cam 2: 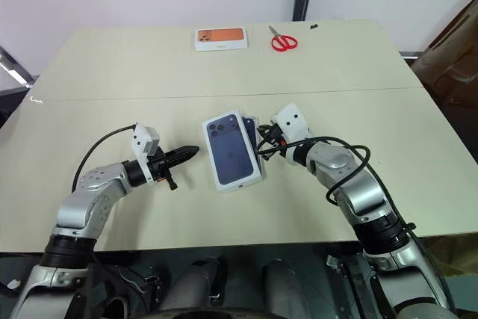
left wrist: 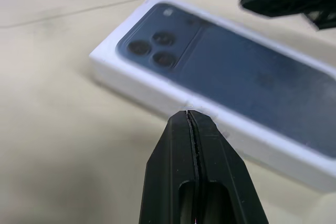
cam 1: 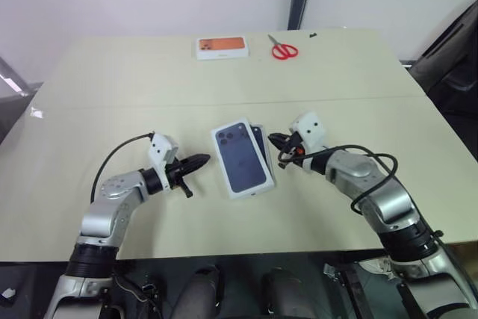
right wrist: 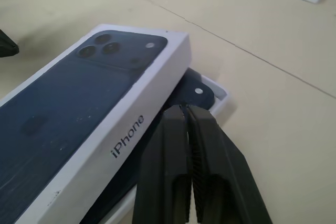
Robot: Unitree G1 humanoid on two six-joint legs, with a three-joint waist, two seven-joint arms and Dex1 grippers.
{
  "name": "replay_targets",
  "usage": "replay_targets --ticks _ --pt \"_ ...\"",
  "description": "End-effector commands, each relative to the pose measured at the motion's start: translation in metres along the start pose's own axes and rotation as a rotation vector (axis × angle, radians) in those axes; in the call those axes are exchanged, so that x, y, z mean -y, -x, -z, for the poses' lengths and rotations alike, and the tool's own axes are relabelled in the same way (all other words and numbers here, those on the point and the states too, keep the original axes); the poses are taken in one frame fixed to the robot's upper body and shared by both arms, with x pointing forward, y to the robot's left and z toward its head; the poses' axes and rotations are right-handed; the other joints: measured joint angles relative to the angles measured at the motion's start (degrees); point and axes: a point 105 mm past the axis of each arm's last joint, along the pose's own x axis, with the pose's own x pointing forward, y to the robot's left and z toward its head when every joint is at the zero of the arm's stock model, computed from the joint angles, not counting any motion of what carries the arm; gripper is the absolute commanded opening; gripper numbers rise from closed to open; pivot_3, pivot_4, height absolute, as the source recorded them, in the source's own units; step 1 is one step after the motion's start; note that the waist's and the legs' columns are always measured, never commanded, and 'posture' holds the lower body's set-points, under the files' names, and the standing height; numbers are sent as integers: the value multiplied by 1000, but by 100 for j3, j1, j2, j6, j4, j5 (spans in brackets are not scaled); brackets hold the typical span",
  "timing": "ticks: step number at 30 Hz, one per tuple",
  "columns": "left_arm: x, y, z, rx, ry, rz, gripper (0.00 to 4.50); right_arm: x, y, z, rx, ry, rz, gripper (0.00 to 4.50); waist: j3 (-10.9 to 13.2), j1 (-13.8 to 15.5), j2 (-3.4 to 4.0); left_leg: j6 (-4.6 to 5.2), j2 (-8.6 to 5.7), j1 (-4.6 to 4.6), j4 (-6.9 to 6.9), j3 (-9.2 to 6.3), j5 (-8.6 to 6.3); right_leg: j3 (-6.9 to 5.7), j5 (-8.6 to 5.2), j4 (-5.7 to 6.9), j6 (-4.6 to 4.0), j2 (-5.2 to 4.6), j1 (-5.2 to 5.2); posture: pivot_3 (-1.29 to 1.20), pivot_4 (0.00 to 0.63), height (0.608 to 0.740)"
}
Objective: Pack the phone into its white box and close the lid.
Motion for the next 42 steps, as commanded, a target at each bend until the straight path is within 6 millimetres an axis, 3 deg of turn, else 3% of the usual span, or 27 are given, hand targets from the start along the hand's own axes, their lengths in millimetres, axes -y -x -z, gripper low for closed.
replay_targets --ticks 1,4,8,20,28,42 --pt "7 -7 6 -28 -17 9 0 2 0 -11 45 57 -20 78 0 24 0 0 -1 0 0 0 0 -1 0 0 0 -2 1 0 150 734" --pt "12 -14 15 -61 -12 13 0 -3 -1 -3 10 103 -47 78 0 22 0 0 -4 0 1 -1 0 -2 0 0 0 -5 3 0 150 734" --pt "16 -21 14 -44 4 21 0 -4 -3 7 -30 113 -40 78 0 9 0 -1 -3 0 -2 -2 1 -2 0 1 0 -4 -1 0 150 734" --pt "19 -47 -3 26 -9 24 0 -10 -2 -9 35 35 -53 78 0 16 0 -3 -5 0 2 -3 2 -3 0 2 0 -4 1 0 150 734" --pt "20 -60 -12 49 -15 32 0 -4 1 1 -4 62 -14 78 0 24 -1 -6 -6 0 3 -3 4 -5 0 2 0 -4 3 0 150 734" --pt "20 -62 -12 42 -7 46 0 -5 0 11 -34 54 9 78 0 13 -1 -24 -6 0 3 -3 14 -4 0 3 0 -2 2 0 150 734"
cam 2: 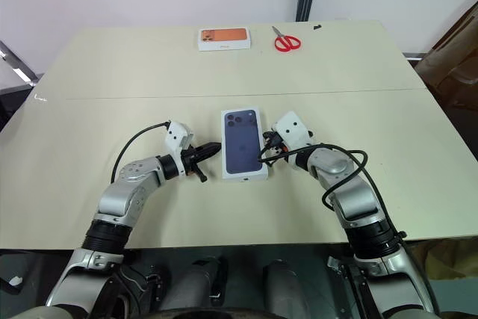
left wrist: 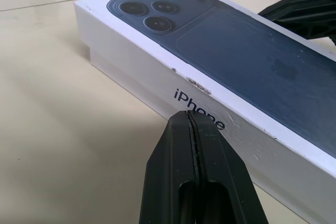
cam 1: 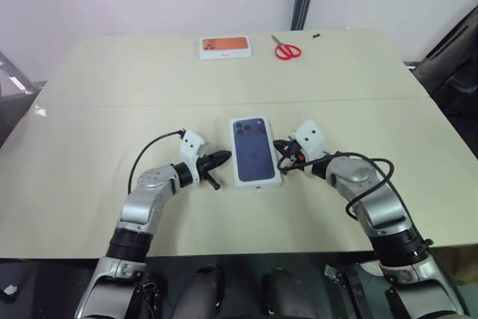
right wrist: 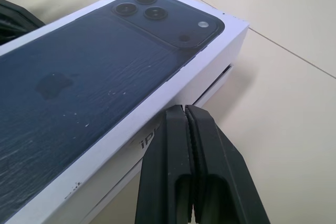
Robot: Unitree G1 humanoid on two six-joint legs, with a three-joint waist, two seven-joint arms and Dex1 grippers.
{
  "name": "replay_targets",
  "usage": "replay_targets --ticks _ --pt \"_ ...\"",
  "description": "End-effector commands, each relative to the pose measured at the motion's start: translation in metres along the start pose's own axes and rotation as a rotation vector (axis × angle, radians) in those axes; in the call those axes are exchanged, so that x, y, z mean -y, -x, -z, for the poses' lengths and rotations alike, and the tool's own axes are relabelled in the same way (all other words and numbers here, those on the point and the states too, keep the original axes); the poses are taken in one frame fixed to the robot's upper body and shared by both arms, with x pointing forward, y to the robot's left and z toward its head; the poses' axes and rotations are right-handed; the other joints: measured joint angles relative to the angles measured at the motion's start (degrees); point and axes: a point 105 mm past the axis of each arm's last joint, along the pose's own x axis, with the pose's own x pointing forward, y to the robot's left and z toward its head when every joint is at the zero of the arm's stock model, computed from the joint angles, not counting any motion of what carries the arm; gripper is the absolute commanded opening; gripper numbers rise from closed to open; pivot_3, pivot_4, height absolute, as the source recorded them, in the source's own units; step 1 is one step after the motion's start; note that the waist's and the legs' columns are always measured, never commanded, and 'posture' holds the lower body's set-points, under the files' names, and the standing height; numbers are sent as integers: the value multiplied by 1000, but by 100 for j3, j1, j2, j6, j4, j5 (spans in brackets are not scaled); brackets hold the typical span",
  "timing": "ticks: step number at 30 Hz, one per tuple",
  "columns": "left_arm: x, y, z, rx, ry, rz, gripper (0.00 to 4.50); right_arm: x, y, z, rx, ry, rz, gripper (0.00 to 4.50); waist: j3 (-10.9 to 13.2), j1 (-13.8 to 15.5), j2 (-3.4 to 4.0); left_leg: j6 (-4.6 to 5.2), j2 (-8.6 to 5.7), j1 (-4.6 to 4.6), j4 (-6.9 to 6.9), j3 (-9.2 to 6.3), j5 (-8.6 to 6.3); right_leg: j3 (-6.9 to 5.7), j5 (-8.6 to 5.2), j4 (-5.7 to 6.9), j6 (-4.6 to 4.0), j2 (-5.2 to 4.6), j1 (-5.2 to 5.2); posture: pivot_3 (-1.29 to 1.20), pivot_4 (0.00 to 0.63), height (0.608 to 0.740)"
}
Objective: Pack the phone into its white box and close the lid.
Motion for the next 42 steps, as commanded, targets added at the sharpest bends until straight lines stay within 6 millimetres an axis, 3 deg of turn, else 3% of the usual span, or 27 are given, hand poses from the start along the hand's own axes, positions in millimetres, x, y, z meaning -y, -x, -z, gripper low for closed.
replay_targets --ticks 1,9,21,30,33,37,40,42 --pt "7 -5 -14 42 -28 42 0 -7 -1 -8 29 13 -23 78 0 0 0 0 0 0 0 0 0 0 0 0 0 0 0 0 150 734" --pt "9 -11 -18 52 -27 43 0 -2 0 -3 5 31 0 78 0 2 0 -2 0 0 1 0 1 -1 0 0 0 0 1 0 150 734" --pt "-5 4 -15 37 -43 -7 0 -2 0 0 -14 74 -18 78 0 -6 0 -5 0 0 0 0 3 0 0 1 0 1 -1 0 150 734" --pt "-12 11 -20 48 -41 -26 0 16 2 -1 -34 136 30 78 0 -3 0 -5 0 0 0 0 3 0 0 2 0 2 -1 0 150 734" --pt "-15 9 -30 79 -42 -33 0 27 3 -11 -4 154 70 78 0 -6 0 -6 0 0 2 0 3 0 0 2 0 2 -1 0 150 734" --pt "-16 -1 -65 191 -12 -34 0 39 3 -34 73 156 109 78 1 19 -3 -7 0 -1 6 -1 4 -3 0 3 0 1 0 0 150 734" --pt "-10 -13 -85 248 28 -5 0 29 0 -47 119 151 63 78 0 4 -5 -7 -1 -1 10 -1 4 -4 0 2 1 1 4 0 150 734" --pt "-5 -22 -82 228 25 14 0 18 -3 -44 110 159 11 78 0 -8 -5 -9 0 0 9 0 5 -4 0 2 1 2 4 0 150 734"
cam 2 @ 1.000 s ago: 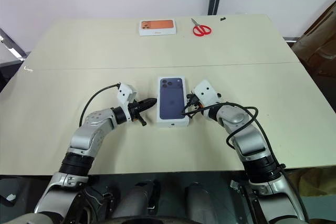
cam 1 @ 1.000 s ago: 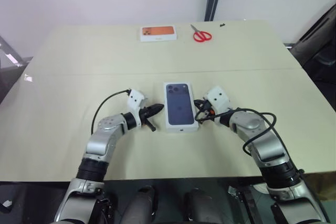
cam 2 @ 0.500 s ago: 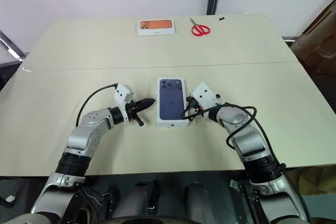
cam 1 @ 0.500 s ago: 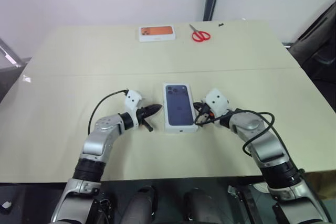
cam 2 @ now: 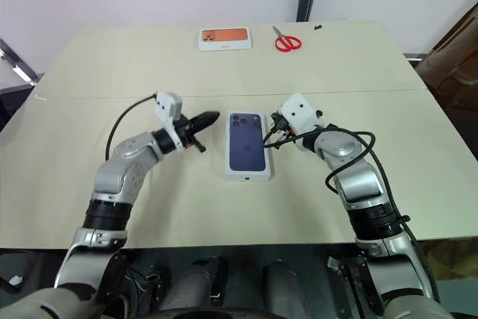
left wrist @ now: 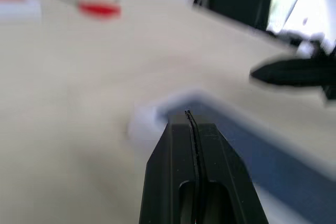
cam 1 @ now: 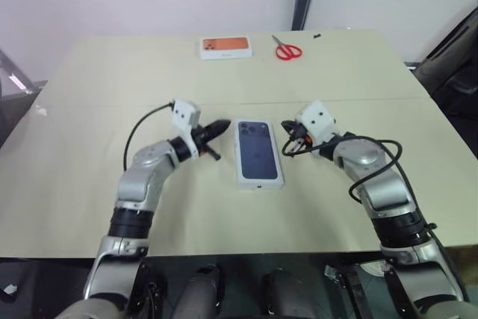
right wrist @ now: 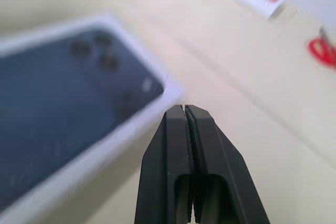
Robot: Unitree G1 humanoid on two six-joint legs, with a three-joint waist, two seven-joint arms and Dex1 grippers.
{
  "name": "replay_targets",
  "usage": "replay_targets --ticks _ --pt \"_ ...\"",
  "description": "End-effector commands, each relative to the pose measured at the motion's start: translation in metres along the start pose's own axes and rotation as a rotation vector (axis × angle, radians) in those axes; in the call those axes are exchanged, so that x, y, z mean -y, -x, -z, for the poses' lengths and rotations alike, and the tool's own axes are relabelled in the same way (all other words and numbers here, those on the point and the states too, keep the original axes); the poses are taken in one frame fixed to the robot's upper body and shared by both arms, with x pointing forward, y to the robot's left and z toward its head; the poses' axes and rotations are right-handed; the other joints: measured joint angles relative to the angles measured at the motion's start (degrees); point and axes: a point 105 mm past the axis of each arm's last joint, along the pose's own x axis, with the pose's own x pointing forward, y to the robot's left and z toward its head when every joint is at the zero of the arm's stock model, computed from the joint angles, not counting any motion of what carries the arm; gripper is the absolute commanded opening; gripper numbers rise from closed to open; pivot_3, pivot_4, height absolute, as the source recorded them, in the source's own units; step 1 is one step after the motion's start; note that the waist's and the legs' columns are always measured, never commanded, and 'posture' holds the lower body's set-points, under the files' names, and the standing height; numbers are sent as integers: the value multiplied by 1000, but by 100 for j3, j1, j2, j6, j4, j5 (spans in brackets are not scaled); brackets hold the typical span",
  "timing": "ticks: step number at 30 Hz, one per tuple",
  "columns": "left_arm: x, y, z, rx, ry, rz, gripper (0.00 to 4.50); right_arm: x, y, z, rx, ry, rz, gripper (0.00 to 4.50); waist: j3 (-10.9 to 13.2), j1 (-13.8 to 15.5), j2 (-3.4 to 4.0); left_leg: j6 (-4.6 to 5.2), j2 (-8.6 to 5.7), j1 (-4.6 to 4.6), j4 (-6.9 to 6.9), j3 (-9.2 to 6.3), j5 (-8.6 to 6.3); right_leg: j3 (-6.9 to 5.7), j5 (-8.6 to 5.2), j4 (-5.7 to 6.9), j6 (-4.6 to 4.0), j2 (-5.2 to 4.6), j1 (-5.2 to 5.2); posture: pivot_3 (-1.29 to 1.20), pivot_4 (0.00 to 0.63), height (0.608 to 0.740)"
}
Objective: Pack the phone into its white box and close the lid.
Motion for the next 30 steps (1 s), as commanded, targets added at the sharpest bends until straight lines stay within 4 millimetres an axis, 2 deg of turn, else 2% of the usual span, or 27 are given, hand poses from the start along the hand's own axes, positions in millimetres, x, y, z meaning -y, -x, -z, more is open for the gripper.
replay_targets --ticks 1,3,5,6,8,10,13,15,16,18,19,21,23,25,27,30 --pt "6 -8 7 -27 -7 20 0 -18 -1 -13 52 20 -81 78 0 -17 0 0 0 0 -1 1 0 0 0 0 0 0 -1 0 150 734" --pt "4 -9 26 -114 -85 8 0 -30 -2 -9 40 24 -127 78 0 -28 0 -2 1 2 -3 1 1 2 0 1 0 3 -2 0 150 734" --pt "4 -6 49 -220 -82 19 0 -40 -1 -2 11 52 -162 78 0 -36 0 -3 2 3 -5 2 2 3 0 5 0 5 -5 0 150 734" --pt "1 -1 65 -299 -144 14 0 -47 0 9 -32 72 -191 78 0 -36 0 -3 2 3 -5 1 2 4 0 6 0 5 -6 0 150 734" --pt "-4 9 88 -407 -129 -8 0 -57 4 31 -124 112 -234 78 -7 -17 -3 -3 1 3 -4 1 2 4 0 7 0 5 -6 0 150 734" --pt "-4 13 90 -407 -146 0 0 -60 7 39 -155 112 -242 78 -21 4 -12 -3 1 15 -3 0 2 2 0 1 0 4 12 0 150 734" --pt "-4 12 82 -371 -88 -9 0 -53 5 38 -155 79 -204 78 -28 3 -16 21 1 44 -5 -1 -13 4 0 -3 0 3 42 0 150 734" --pt "-5 11 79 -354 -70 -6 0 -52 4 35 -144 -2 -212 78 -28 -1 -16 24 1 49 -6 -4 -15 2 0 -3 0 3 47 0 150 734" --pt "-4 10 77 -340 -60 0 0 -51 3 31 -127 -54 -213 306 -28 -1 -17 24 1 49 -7 -4 -15 3 0 -3 0 3 47 0 150 734" --pt "-2 8 67 -296 -56 21 557 -45 3 24 -103 -86 -199 948 -28 -2 -16 24 1 49 -6 -4 -15 3 0 -3 0 3 47 0 150 734" --pt "-1 8 63 -276 -66 31 885 -42 3 23 -99 -68 -191 1437 -28 1 -17 24 1 49 -6 -4 -15 3 0 -3 0 2 47 0 150 734" --pt "-2 13 40 -218 -60 52 1755 -28 6 11 -43 -77 -142 2392 -27 -3 -17 24 1 47 -6 -4 -15 3 0 -3 0 2 44 0 150 734" --pt "-8 25 19 -177 -113 44 2865 -19 12 3 -8 -69 -128 3532 -25 -28 -17 21 1 25 -6 -4 -13 4 0 1 0 2 19 0 150 734" --pt "-13 37 12 -188 -132 38 3877 -17 18 0 9 -81 -137 4492 -24 -31 -16 -4 2 4 -8 -3 1 6 0 6 -1 3 -9 0 150 734" --pt "-19 57 6 -188 -114 51 3877 -14 26 1 17 -92 -144 4492 -24 -33 -15 -7 3 4 -12 -2 3 6 0 5 -1 3 -9 0 150 734" --pt "-25 75 4 -199 -108 35 3877 -11 34 5 15 -84 -132 4492 -24 -18 -14 -2 4 6 -13 -3 1 5 0 -1 -1 2 -4 0 150 734"
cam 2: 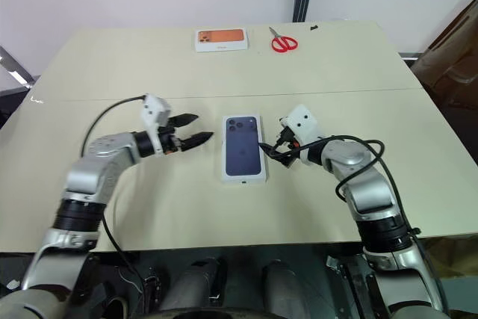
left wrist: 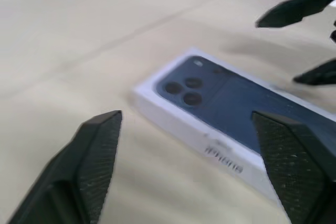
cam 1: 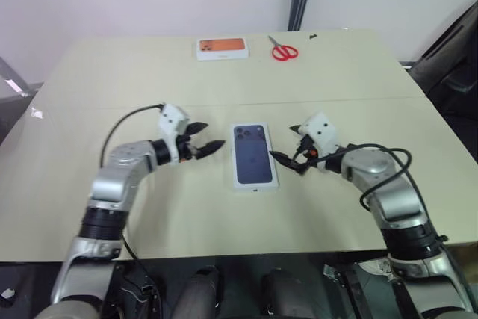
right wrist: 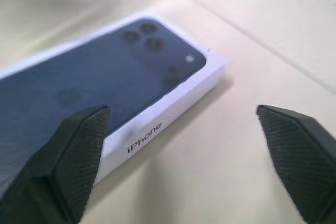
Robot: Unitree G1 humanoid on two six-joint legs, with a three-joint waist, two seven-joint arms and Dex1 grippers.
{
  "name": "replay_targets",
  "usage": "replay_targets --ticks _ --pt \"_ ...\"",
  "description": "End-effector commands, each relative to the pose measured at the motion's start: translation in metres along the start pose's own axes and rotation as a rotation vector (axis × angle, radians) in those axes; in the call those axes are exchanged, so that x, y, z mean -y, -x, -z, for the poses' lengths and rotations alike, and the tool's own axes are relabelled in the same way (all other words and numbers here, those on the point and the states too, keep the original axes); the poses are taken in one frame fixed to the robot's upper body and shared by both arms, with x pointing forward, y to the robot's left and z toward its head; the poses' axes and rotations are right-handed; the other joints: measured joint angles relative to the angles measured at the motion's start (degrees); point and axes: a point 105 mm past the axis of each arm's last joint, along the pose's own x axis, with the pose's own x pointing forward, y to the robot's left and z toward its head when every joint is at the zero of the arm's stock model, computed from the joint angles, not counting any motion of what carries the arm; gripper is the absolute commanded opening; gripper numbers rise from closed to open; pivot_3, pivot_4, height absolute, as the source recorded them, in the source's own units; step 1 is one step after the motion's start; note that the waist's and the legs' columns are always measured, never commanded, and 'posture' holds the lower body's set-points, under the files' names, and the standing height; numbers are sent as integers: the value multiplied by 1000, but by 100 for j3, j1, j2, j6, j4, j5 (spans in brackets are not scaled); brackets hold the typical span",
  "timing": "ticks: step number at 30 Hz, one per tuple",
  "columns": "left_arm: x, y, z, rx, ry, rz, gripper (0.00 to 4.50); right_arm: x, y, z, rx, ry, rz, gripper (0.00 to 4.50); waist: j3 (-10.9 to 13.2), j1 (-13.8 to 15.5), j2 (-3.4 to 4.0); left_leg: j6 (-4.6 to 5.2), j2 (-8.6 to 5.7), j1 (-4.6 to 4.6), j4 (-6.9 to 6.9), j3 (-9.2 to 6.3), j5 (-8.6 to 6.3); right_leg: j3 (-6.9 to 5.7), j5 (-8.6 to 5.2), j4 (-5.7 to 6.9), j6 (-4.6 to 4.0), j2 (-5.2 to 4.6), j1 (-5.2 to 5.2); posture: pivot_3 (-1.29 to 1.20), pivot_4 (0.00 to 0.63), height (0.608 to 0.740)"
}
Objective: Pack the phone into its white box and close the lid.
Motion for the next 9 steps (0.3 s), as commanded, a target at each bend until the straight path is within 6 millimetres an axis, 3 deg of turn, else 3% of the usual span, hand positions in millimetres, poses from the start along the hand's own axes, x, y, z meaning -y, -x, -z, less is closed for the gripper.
replay_targets --ticks 1,6,9 --pt "1 19 -4 26 1 5 3877 0 13 -11 60 39 4 4492 0 18 0 11 0 0 1 0 -6 0 0 0 0 0 0 0 150 734" --pt "-7 71 22 -71 19 -70 3877 -7 49 -2 48 59 -22 4492 3 23 2 21 -1 -2 0 0 -13 2 0 -4 0 -5 1 0 150 734" --pt "-10 92 29 -100 23 -107 3877 -3 68 10 3 62 -6 4492 4 27 4 32 0 0 -2 -1 -19 1 -1 -5 -2 -5 4 0 150 734"
